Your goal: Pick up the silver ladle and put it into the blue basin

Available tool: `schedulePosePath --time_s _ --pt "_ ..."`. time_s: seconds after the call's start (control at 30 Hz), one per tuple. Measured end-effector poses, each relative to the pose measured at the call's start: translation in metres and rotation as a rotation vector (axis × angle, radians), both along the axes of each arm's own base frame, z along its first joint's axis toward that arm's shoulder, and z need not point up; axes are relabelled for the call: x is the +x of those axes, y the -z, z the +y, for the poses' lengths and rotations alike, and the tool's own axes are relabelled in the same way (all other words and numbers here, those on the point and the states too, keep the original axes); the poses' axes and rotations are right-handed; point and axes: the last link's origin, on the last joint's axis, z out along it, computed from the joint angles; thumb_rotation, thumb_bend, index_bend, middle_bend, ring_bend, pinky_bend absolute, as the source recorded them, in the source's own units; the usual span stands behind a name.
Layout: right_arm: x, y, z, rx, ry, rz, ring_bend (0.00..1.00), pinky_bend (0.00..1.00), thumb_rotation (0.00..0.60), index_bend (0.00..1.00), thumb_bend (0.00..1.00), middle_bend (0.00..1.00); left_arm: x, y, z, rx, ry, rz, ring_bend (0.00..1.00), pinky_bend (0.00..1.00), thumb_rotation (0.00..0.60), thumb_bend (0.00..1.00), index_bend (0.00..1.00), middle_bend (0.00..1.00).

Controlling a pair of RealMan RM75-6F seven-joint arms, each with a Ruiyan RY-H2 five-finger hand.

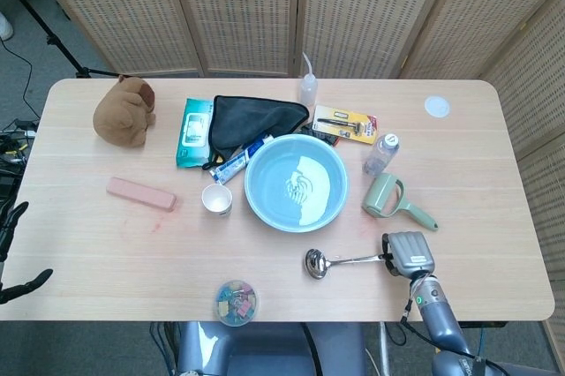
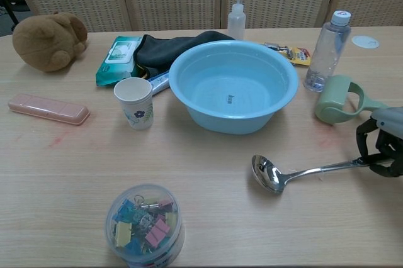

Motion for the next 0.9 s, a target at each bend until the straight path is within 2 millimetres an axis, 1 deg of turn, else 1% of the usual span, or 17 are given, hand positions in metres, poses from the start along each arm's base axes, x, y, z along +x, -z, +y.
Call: schedulePosePath --time_s 0.4,0.57,0.77,0.9 --pt "0.017 -0.036 0.005 -0.01 -0.003 -0.088 0.77 0.96 0.6 0.85 1.0 0.86 0.0 0.0 -0.001 0.0 0.003 -0.001 0.0 0.0 0.6 0.0 0.0 0.0" --pt "0.023 -0.052 0.006 -0.029 -0.039 -0.088 0.77 0.96 0.6 0.85 1.0 0.86 -0.001 0.0 0.0 -0.001 -0.003 0.0 0.0 0.0 0.6 0.0 0.0 0.0" --pt "0.036 -0.071 0.012 -0.042 -0.076 -0.11 0.77 0.96 0.6 0.85 1.0 0.86 0.001 0.001 0.0 -0.005 0.003 0.001 0.0 0.0 0.6 0.0 0.0 0.0" --pt "0.048 -0.086 0.013 -0.07 -0.112 -0.11 0.78 0.97 0.6 0.85 1.0 0.87 0.001 -0.001 -0.002 0.002 0.008 -0.006 0.0 0.0 0.6 0.0 0.0 0.0"
